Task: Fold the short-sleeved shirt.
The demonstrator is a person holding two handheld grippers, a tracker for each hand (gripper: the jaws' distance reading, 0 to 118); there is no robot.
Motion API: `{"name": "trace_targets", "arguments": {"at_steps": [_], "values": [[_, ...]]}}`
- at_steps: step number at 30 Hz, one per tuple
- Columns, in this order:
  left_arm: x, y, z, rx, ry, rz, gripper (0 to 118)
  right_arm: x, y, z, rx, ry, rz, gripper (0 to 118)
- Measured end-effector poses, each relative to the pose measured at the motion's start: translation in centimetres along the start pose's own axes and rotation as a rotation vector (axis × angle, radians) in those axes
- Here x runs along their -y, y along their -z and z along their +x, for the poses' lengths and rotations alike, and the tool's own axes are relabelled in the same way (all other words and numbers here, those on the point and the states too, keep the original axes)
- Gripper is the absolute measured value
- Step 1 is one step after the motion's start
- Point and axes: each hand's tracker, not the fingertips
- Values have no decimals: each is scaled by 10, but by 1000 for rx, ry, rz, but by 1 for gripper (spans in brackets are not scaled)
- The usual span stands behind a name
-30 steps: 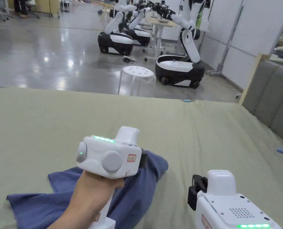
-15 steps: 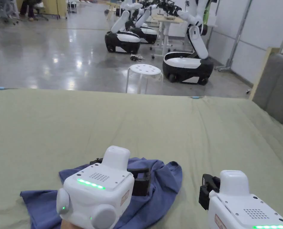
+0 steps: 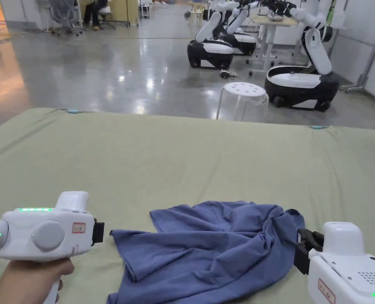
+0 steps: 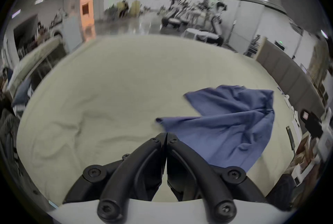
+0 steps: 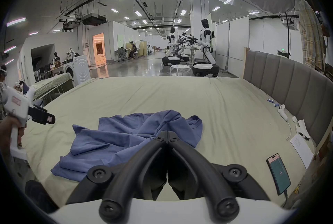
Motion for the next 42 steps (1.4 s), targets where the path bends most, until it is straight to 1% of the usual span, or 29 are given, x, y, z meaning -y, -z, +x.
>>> {"name": "trace_targets", "arguments": {"at_steps": [1,2,3,4,5,9,11,13,14,15,16,17,18,20,22,23,24,25,26,27,29,31,32,33,34,35,37,39,42], "values": [[-4,9,-5,9,-8,-24,9,0,1,-2,-2,-2,-2,0],[-4,10,-2,17,-2,-33,33,0,3,-4,-4,-4,-4,0],[-7,19,3,10,16,-28,80,-1,3,-6,-5,-6,-6,0],[-9,29,8,-23,38,-40,98,-1,5,-7,-6,-9,-8,0],[-11,41,15,-15,50,-41,98,-1,7,-7,-4,-14,-12,0],[-13,73,41,-18,90,-38,98,-2,14,0,16,-30,-29,0],[-20,100,31,-14,98,-58,98,-3,19,8,29,-33,-39,0],[-20,117,36,-8,105,-97,92,-4,24,17,43,-34,-51,0],[-18,123,30,15,104,-118,63,-5,27,23,49,-30,-59,0],[-18,128,34,6,99,-132,7,-6,32,31,56,-27,-70,0],[-11,131,40,-49,123,-135,7,-8,36,38,64,-26,-74,0],[-8,130,46,10,146,-117,7,-11,43,48,80,-20,-85,0],[8,94,64,12,179,-123,7,-15,53,59,93,-18,-104,0],[16,75,71,22,172,-100,7,-24,82,80,67,-16,-207,1],[5,81,51,42,140,-35,7,-31,115,98,59,8,-248,12],[3,71,50,55,138,-2,7,-36,135,106,59,21,-261,23],[2,62,50,54,136,26,7,-39,156,114,51,52,-278,49],[1,55,50,53,134,43,7,-41,174,119,41,77,-300,83],[-2,51,47,60,132,48,7,-42,195,123,34,95,-340,110],[-4,46,47,63,126,60,7,-42,216,125,35,95,-388,118],[-8,40,48,66,139,77,7,-38,244,126,31,77,-375,114],[-12,42,45,68,143,86,7,-31,267,121,76,18,-442,111],[-15,43,44,71,144,86,7,-27,276,119,69,-4,-466,104],[-18,46,43,70,143,88,7,-23,281,117,59,-24,-495,67],[-17,43,46,64,146,101,7,-20,285,115,63,-45,-520,16],[-18,46,46,63,148,98,7,-17,285,110,83,-63,-536,0],[-19,51,45,55,154,94,7,-16,275,116,96,-4,-506,0],[-20,49,40,55,159,118,7,-27,256,123,5,111,-476,0],[-30,37,40,16,193,148,7,-62,216,134,60,101,-367,0]]}}
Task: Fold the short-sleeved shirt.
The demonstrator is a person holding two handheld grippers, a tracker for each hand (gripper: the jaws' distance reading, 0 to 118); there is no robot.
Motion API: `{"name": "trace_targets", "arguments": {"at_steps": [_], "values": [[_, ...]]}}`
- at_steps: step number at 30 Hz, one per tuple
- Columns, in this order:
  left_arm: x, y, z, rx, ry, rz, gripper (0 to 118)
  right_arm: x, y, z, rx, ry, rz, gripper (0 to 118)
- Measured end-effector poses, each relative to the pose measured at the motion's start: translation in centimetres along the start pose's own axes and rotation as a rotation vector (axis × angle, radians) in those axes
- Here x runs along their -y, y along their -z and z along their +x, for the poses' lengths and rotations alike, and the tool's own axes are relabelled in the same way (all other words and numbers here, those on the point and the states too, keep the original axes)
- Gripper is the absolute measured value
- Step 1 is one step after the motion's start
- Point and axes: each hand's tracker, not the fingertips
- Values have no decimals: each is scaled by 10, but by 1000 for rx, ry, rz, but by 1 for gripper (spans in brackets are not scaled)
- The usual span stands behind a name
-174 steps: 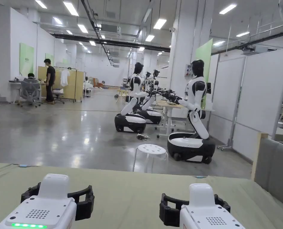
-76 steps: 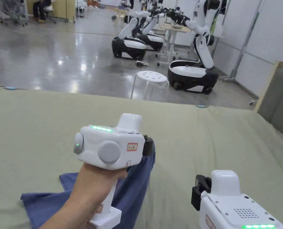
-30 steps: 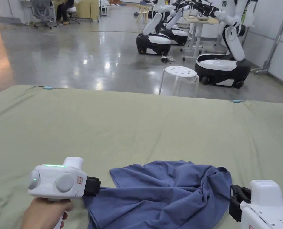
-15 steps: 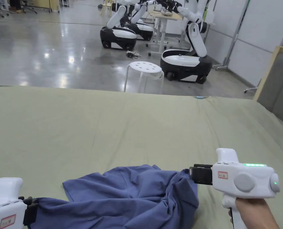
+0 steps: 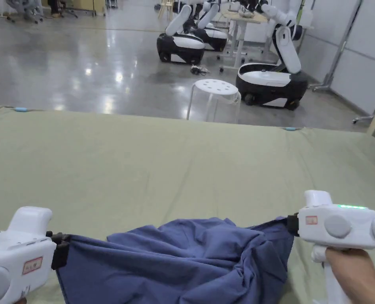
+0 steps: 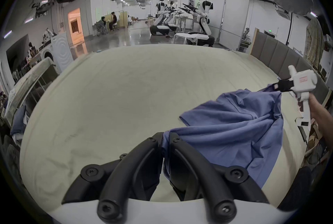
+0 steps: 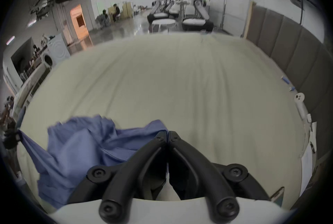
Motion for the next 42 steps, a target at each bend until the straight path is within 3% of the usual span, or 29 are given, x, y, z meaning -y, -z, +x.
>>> {"name": "trace_targets", "arguments": {"at_steps": [3,8,11,16,21,25,31,35,38,42], "values": [[-22,-24,-5,-24,20,54,7,-38,-49,10,-19,47,98,0],[-78,-75,-23,-84,32,194,7,-98,-136,12,-25,28,246,0],[-114,-104,-34,-117,5,281,7,-120,-198,-9,-36,6,371,0],[-186,-142,-55,-174,-32,421,7,-179,-252,-12,-47,22,520,0],[-254,-159,-69,-207,-75,520,7,-236,-278,-9,34,17,658,0],[-295,-157,-73,-188,-161,577,7,-272,-283,-10,61,41,713,0],[-329,-131,-68,-263,-109,565,7,-294,-264,-19,71,39,725,0],[-300,-82,-62,-264,-106,508,7,-272,-215,-20,73,53,670,0],[-262,-35,-65,-277,-144,488,7,-237,-173,-23,130,81,632,0],[-227,-13,-62,-264,-164,448,7,-203,-149,-18,141,107,629,0]]}}
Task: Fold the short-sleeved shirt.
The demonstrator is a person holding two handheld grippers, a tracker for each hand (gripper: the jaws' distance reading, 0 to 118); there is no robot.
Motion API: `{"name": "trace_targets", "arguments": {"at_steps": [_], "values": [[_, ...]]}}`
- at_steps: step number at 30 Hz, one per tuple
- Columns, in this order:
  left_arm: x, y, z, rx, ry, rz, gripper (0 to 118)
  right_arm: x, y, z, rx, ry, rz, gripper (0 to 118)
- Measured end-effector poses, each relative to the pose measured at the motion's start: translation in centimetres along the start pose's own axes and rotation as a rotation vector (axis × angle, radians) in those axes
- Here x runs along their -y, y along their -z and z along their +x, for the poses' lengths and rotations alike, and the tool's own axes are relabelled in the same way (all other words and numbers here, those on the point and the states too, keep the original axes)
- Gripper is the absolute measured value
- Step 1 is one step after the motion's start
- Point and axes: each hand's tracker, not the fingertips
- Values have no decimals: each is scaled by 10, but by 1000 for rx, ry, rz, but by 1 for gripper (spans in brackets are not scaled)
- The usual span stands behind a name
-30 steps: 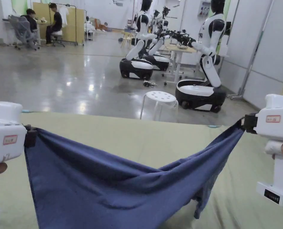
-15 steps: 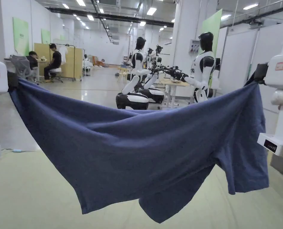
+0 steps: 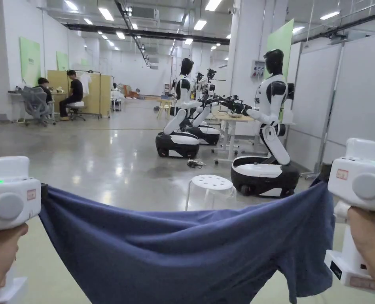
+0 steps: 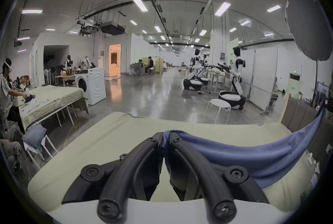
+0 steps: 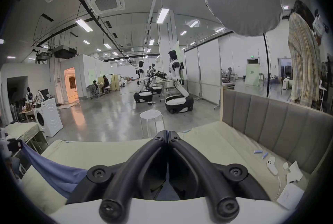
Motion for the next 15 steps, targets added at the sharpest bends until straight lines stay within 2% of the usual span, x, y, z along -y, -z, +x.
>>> {"name": "trace_targets", "arguments": {"at_steps": [5,10,12,15], "values": [[27,-36,-6,33,0,-19,7,22,-29,18,-30,10,-36,0],[63,-112,-24,123,8,-70,7,55,-97,53,-83,18,-64,0],[93,-147,-32,132,86,-132,7,85,-128,72,-118,8,-122,0],[151,-194,-50,156,115,-230,7,149,-175,93,-130,-55,-204,0]]}}
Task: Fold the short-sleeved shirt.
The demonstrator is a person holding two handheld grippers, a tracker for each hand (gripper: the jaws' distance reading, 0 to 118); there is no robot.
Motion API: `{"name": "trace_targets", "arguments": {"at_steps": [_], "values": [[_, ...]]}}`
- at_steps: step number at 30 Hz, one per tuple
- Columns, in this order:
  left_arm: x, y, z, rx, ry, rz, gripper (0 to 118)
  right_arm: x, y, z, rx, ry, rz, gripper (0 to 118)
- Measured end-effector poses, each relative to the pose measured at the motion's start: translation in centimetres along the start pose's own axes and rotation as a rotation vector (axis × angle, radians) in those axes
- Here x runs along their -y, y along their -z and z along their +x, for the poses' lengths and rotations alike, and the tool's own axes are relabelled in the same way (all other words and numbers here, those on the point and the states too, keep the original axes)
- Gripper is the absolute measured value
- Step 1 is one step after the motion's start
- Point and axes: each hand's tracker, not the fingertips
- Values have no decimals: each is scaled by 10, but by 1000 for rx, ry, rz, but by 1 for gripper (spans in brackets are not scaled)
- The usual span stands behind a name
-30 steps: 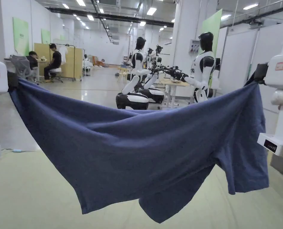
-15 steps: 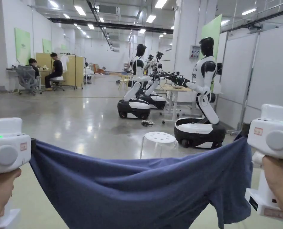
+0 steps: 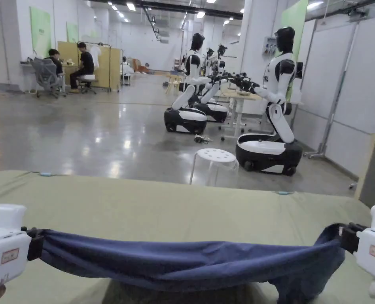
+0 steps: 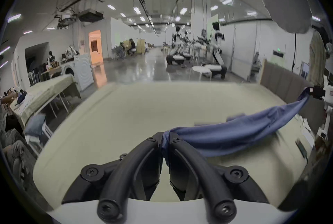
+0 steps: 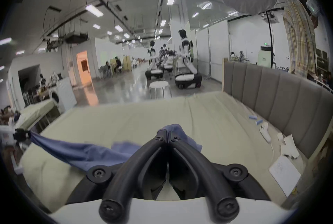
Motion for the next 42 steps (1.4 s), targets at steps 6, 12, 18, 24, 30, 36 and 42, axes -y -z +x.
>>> {"name": "trace_targets", "arguments": {"at_steps": [6,12,18,24,30,36,42], "values": [[146,-18,-8,6,-74,-277,7,155,-36,14,-29,-85,-281,0],[164,-23,-2,-5,-74,-249,39,214,-42,26,-6,-98,-355,25],[97,-127,47,-53,81,235,83,123,-112,-27,-98,-205,56,118],[90,-164,100,-53,121,389,41,100,-143,-102,-249,-139,303,51],[89,-151,80,-61,110,320,4,118,-127,-142,-251,-164,233,1],[100,-105,-11,-97,52,42,4,134,-116,-149,-250,-172,186,1],[137,-54,-37,33,137,-212,91,141,-93,-162,-261,-168,106,1]]}}
